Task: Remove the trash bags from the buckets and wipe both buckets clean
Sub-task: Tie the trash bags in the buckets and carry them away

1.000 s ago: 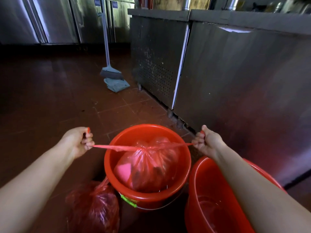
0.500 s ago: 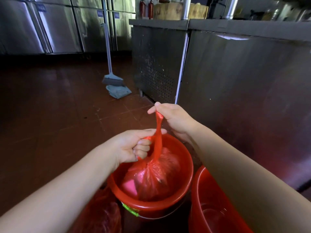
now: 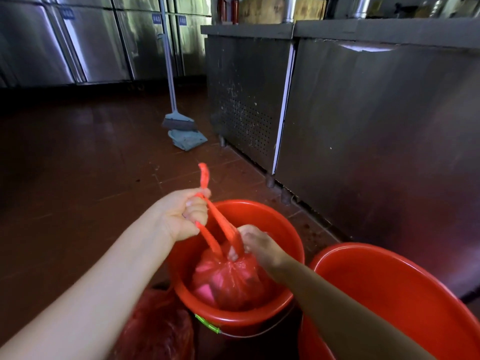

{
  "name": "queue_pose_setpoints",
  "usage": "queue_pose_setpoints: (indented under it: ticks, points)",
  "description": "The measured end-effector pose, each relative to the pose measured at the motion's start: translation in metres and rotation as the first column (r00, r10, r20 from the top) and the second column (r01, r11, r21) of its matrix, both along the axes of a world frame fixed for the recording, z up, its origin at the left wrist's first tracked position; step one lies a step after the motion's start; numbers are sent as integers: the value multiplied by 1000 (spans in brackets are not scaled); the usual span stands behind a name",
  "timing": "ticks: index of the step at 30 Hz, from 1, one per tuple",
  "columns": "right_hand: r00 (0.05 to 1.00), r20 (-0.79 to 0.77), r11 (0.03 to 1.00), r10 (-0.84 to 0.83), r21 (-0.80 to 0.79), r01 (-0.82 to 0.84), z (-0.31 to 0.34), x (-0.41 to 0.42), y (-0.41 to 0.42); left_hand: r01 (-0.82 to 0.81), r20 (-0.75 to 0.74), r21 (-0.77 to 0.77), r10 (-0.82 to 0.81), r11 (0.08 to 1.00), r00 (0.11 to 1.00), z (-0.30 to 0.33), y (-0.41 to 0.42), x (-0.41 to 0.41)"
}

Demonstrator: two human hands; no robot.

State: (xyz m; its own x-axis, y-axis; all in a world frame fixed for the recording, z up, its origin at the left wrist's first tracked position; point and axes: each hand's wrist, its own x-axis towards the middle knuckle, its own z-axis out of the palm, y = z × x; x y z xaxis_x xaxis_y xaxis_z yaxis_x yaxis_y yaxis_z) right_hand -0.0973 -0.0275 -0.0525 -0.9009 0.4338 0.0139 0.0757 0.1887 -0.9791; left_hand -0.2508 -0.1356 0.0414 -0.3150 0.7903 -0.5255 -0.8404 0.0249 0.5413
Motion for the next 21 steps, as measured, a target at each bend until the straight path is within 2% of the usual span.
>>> queue_pose_setpoints:
  ticks: [2,4,6,8,10,11,13,15,17,18,19,21]
  points:
    - [995,-84,994,-59,-93,51,-4,3,1,-132,78,-56,136,990,988,-2,-10,-18]
    - [984,-170,990,-47,-142,23,-7,4,-1,-252,180,-91,265,963,947,-5,-17,-28]
    - [982,-187,998,-10,-67,-3,-12,2,-8,-345,255,-97,358,934,898,-4,-19,-31]
    - [986,-157,998,-54,13,56,-14,-3,-16,-417,305,-124,435,900,847,-2,-17,-29]
    - [980,-116,972,-160,154,176,-15,-9,-18,-464,326,-155,489,872,809,1,-14,-22]
    - [983,-56,940,-177,287,185,-16,-12,-18,-483,326,-161,509,860,797,2,-12,-18]
    - [970,149,803,-192,593,68,-17,-18,-20,-515,321,-163,539,841,779,3,-7,-11]
    - [936,222,661,-273,750,15,-15,-23,-24,-532,328,-157,553,832,766,3,-5,-9]
    - [933,191,661,-304,747,62,-16,-25,-23,-534,348,-146,549,833,760,2,-7,-13]
    - [942,181,712,-283,698,80,-16,-24,-20,-524,342,-145,539,839,769,0,-10,-16]
    - [956,159,791,-248,602,105,-16,-23,-18,-501,317,-146,520,853,793,-4,-13,-18]
    - [982,48,944,-183,288,162,-13,-17,-14,-421,202,-153,445,894,872,-15,-19,-21]
